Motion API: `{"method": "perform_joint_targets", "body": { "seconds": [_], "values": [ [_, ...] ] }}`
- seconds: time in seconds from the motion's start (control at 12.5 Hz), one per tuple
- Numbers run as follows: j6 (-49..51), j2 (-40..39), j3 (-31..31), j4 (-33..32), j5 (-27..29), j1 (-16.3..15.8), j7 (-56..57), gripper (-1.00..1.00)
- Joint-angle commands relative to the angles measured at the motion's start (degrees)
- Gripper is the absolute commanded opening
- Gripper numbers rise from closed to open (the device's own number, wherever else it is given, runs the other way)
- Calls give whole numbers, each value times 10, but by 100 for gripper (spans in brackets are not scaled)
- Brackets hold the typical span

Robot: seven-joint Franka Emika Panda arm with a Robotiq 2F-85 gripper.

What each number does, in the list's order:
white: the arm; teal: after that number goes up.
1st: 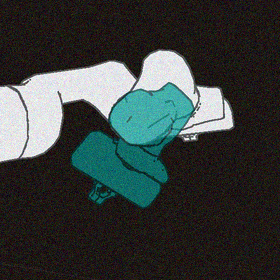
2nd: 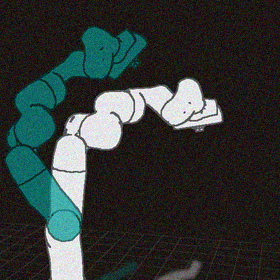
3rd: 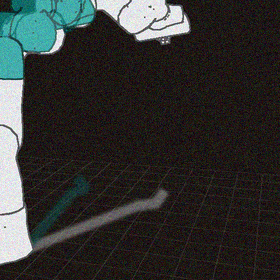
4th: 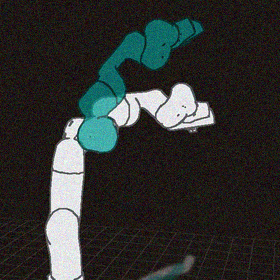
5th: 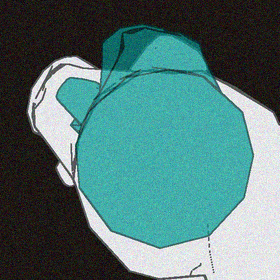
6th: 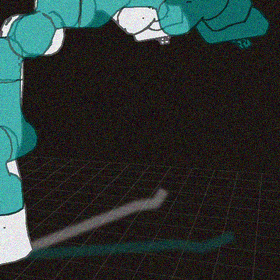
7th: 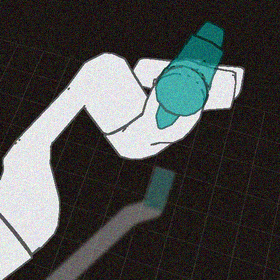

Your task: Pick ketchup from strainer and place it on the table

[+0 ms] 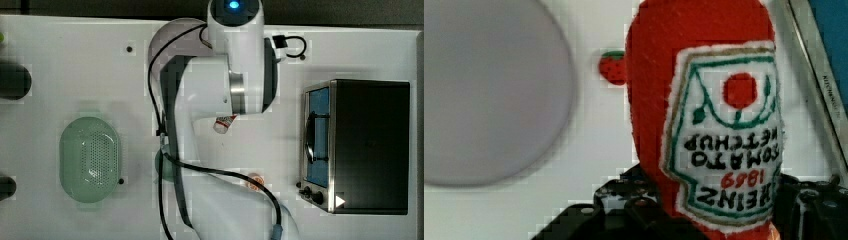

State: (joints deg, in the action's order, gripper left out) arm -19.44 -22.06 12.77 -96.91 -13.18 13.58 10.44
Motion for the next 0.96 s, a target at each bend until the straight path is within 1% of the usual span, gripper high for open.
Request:
{"method": "perform_joint_targets", "body": {
  "seconds": [0.08, 0.32, 0.56, 0.72, 0.96],
  "values": [
    [-59, 31, 25, -63, 8, -9, 41, 21],
    [-145, 39, 24, -146, 11, 7, 41, 21],
    [-263, 39, 23, -241, 15, 26, 41, 21],
    [-328, 39, 23, -296, 15, 33, 39, 21],
    [-338, 33, 22, -334, 15, 37, 37, 21]
  ]
}}
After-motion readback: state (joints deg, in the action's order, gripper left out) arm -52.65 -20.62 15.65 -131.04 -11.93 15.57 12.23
